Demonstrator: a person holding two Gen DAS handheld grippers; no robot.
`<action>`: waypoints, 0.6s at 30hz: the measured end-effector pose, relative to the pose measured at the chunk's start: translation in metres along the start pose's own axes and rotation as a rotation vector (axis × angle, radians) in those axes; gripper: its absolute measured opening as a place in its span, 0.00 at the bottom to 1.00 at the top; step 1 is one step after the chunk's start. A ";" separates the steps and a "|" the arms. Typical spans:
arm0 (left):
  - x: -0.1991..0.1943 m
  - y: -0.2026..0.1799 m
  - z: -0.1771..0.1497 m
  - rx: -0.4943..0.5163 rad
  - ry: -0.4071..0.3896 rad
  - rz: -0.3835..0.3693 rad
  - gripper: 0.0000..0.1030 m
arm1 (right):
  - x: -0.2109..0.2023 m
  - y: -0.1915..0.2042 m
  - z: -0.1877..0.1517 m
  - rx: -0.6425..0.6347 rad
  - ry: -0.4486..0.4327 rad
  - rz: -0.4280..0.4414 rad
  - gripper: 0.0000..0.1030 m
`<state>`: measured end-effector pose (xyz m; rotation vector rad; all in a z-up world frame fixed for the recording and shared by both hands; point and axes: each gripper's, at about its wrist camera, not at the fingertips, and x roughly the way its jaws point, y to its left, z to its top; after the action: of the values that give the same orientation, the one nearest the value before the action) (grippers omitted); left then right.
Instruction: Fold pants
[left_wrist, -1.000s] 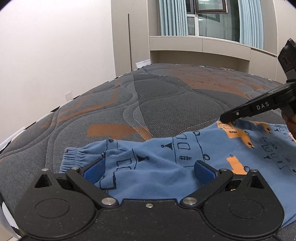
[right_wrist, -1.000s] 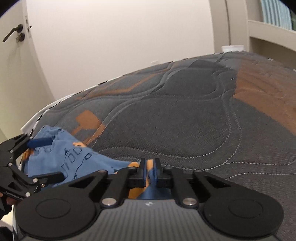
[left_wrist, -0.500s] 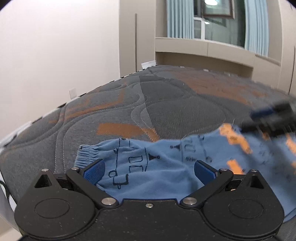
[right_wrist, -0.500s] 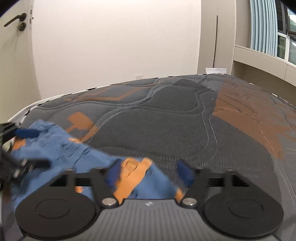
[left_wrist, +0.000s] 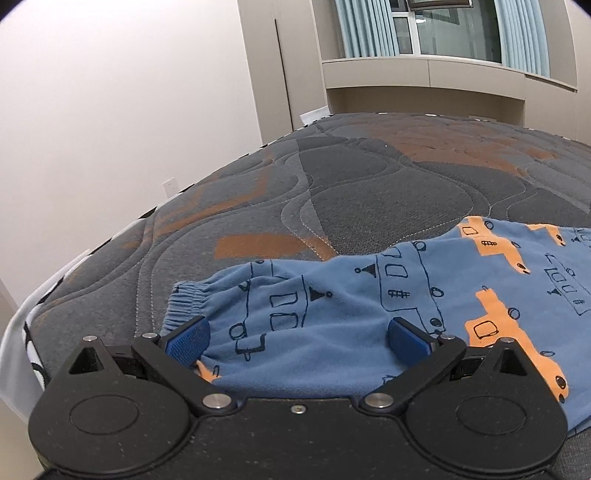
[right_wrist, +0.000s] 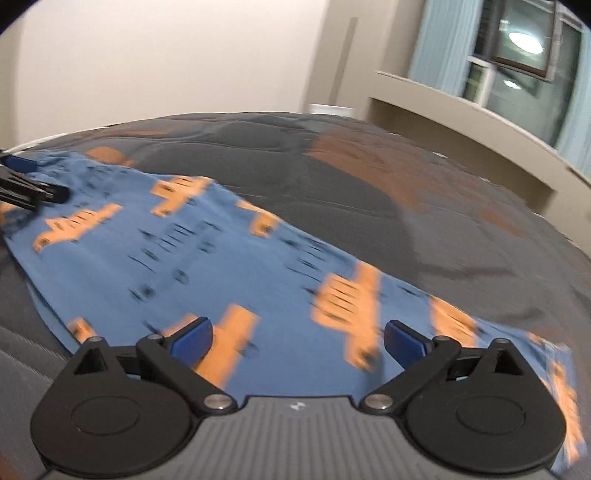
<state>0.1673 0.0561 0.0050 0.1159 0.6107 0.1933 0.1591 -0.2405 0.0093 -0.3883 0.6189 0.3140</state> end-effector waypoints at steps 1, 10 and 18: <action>-0.001 0.000 0.001 0.003 0.000 0.008 0.99 | -0.003 -0.005 -0.004 0.012 0.002 -0.016 0.99; -0.022 -0.054 0.023 -0.006 -0.085 -0.106 0.99 | -0.060 -0.060 -0.057 0.262 -0.038 -0.159 1.00; -0.027 -0.168 0.040 0.104 -0.080 -0.384 1.00 | -0.110 -0.117 -0.111 0.583 -0.107 -0.172 1.00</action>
<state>0.1935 -0.1160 0.0245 0.1037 0.5520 -0.2138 0.0654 -0.4107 0.0238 0.1357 0.5396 -0.0176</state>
